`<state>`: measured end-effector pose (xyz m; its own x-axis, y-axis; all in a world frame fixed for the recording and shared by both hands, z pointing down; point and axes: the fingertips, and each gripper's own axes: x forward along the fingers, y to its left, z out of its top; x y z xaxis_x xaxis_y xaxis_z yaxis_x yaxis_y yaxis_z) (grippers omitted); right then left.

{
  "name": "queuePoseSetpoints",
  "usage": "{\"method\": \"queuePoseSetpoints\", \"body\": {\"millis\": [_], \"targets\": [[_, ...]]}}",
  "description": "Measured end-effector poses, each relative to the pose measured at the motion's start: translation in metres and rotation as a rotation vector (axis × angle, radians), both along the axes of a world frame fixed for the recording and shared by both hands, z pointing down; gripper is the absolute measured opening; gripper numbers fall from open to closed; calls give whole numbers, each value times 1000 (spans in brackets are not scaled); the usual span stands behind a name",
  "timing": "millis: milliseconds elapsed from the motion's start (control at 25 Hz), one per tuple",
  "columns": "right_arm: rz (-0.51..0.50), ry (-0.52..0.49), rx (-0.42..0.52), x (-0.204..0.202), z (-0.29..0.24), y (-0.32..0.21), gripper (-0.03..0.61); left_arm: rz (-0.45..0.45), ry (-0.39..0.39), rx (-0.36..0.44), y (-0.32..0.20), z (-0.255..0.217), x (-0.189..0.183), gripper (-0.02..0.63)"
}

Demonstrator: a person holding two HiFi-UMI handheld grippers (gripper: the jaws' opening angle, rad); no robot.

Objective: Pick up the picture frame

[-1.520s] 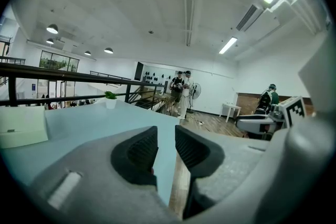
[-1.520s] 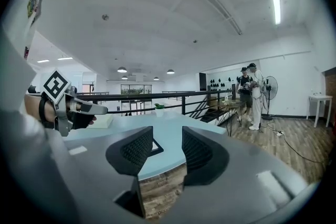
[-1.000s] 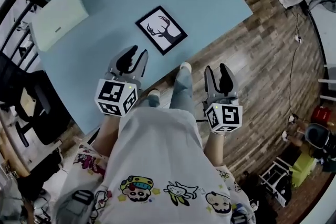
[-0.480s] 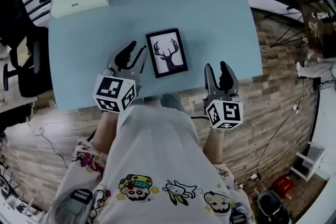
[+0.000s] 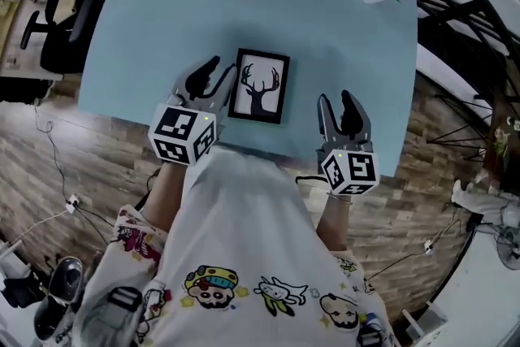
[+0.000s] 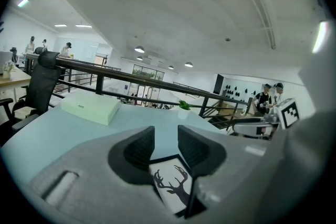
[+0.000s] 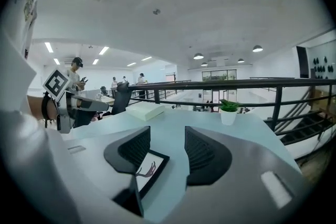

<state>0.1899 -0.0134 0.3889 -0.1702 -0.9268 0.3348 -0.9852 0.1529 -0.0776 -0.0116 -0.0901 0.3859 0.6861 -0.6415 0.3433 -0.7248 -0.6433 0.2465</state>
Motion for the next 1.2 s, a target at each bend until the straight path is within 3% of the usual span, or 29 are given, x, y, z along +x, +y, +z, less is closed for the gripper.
{"method": "queuePoseSetpoints", "body": {"millis": [440,1200], "targets": [[-133,-54,-3,-9,9,-25,202,-74,-76,-51,10,22,-2,130],[-119,-102,-99,-32,47,-22,202,-15,-129,-158,7,71,-1,130]]}}
